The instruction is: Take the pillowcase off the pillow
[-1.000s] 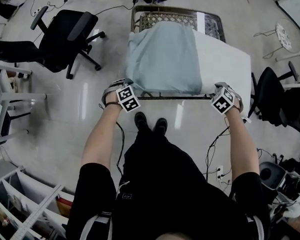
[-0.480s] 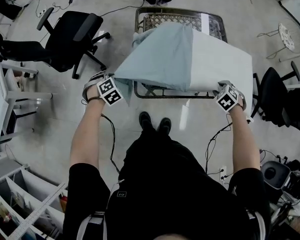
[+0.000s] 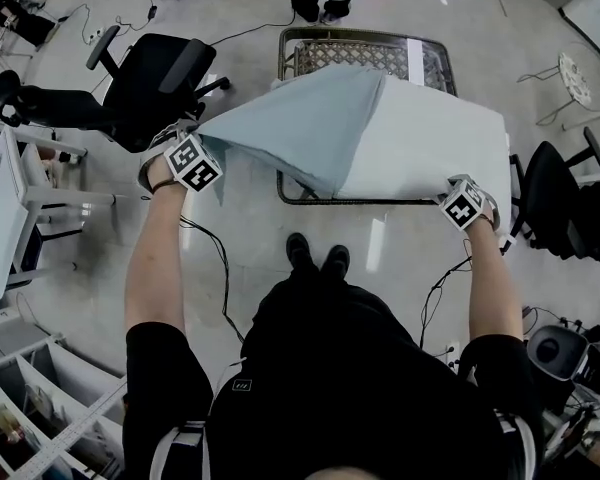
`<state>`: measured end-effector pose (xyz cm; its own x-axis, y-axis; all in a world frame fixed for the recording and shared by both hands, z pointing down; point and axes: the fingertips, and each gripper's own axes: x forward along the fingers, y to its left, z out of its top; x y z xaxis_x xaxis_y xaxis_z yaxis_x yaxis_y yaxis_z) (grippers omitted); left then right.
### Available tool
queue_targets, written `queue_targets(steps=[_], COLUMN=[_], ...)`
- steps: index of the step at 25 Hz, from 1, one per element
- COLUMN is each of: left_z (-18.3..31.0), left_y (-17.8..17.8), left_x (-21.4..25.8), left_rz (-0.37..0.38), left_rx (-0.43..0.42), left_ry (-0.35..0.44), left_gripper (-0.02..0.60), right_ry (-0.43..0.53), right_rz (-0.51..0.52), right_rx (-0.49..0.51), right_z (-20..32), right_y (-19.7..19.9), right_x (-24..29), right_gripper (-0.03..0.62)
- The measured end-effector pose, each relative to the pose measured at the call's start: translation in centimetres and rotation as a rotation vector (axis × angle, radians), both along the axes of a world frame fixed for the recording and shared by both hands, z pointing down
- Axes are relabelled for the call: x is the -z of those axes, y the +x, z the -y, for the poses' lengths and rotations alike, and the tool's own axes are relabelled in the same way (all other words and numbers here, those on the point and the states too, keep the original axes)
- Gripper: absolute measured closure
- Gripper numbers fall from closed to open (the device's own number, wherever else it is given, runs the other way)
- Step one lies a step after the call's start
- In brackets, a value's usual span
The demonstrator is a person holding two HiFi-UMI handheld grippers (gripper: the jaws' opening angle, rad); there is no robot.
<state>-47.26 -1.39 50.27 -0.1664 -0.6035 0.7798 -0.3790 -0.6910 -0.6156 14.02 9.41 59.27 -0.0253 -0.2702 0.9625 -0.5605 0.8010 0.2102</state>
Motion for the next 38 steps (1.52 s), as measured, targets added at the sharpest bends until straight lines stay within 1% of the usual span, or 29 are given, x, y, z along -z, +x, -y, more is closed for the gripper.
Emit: queue_targets(steps=[2,4,6,8,11,15,18,21,23,25,28,31,34,38], left_z=[0.7,1.7,2.9,4.0,6.0,8.2,9.2,9.6,9.5,9.2,9.2,9.1,8.4,7.3], left_y=[-0.9,-2.1,-2.9,-2.6,-0.9,0.0,-1.6,-5.0,-7.2,-8.5,-9.3,-9.9,-9.7,-9.5], left_x=[1.3,2.8,4.7,6.8,9.9,14.0,16.3,18.6,20.2,21.7,23.8,25.5,27.4,31.4], left_rz=[0.012,0.014,-0.007,-0.015,-0.036,-0.071,-0.09,-0.126,-0.135,-0.13,-0.125,-0.178,-0.195,-0.269], left_rx=[0.009,0.031,0.044,0.02,-0.019,-0.029,0.004,0.086,0.127,0.134,0.134,0.159,0.143,0.148], left_ry=[0.03,0.08,0.13,0.182,0.281,0.381,0.423,0.473,0.516,0.557,0.621,0.67,0.726,0.822], left_gripper=[0.574,0.574,0.574,0.574,0.574,0.574,0.572,0.572,0.574,0.574,0.574,0.574,0.572,0.574], right_ry=[-0.016,-0.044,-0.077,-0.092,-0.079,-0.055,-0.057,-0.078,-0.09,-0.092,-0.077,-0.052,-0.033,-0.035], right_rz=[-0.021,-0.065,-0.119,-0.148,-0.136,-0.107,-0.124,-0.145,-0.156,-0.165,-0.16,-0.149,-0.132,-0.078], right_rx=[-0.016,-0.031,-0.044,-0.054,-0.052,-0.025,-0.02,-0.022,-0.03,-0.032,-0.026,-0.006,0.03,0.029], right_z=[-0.5,-1.3,-2.2,-2.6,-1.9,-0.5,0.0,-0.3,-0.4,0.0,1.3,2.7,3.6,4.0], right_y=[1.0,2.2,3.4,3.4,1.5,-1.9,-3.2,-3.4,-3.3,-3.5,-4.8,-7.0,-9.8,-13.0], right_x=[-0.3,-1.0,-1.7,-2.2,-2.1,-2.1,-2.6,-3.3,-3.5,-3.4,-3.0,-2.7,-2.5,-2.4], right_gripper=[0.424,0.424,0.424,0.425,0.43,0.43,0.43,0.428,0.428,0.428,0.427,0.427,0.418,0.378])
